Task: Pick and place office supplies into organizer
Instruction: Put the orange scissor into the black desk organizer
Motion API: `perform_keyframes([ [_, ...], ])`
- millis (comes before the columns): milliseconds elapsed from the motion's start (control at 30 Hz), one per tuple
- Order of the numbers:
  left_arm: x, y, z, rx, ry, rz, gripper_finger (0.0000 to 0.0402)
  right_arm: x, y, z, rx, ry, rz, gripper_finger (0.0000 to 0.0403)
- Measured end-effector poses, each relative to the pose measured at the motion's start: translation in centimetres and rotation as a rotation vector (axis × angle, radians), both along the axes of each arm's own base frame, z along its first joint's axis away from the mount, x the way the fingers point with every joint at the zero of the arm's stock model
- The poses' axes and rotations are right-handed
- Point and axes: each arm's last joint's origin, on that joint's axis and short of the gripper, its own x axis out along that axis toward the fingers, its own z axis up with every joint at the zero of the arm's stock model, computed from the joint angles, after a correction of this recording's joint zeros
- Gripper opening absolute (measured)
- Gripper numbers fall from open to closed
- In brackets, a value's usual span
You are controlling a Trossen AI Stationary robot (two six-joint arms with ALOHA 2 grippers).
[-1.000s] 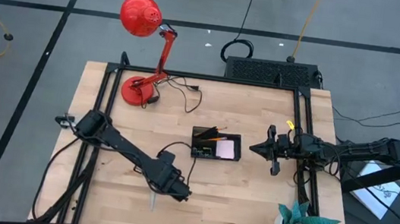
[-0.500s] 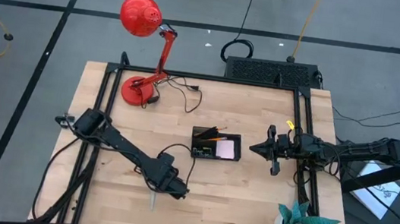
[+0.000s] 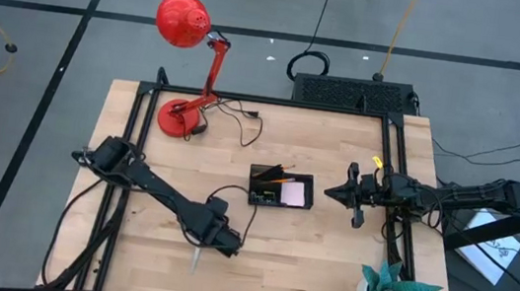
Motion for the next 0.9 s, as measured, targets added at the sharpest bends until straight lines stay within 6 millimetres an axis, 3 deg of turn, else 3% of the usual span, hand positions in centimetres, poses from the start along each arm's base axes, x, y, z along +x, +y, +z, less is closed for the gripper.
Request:
perform_keyframes([
  [267,1.0,0.2,0.3,-0.008,-0.083,-0.119,0.0191,0.0,0.0,0.0,0.001,0.0,0.0,0.0004],
  [733,1.0,1.1,-0.1,0.02,-0.005,-0.264,0.0191,0.0,0.0,0.0,0.002,0.001,0.0,0.0004],
  [900,0.4,1.0,-1.2,-0.003,0.002,-0.269,0.0191,0.0,0.0,0.0,0.002,0.002,0.0,0.0004],
])
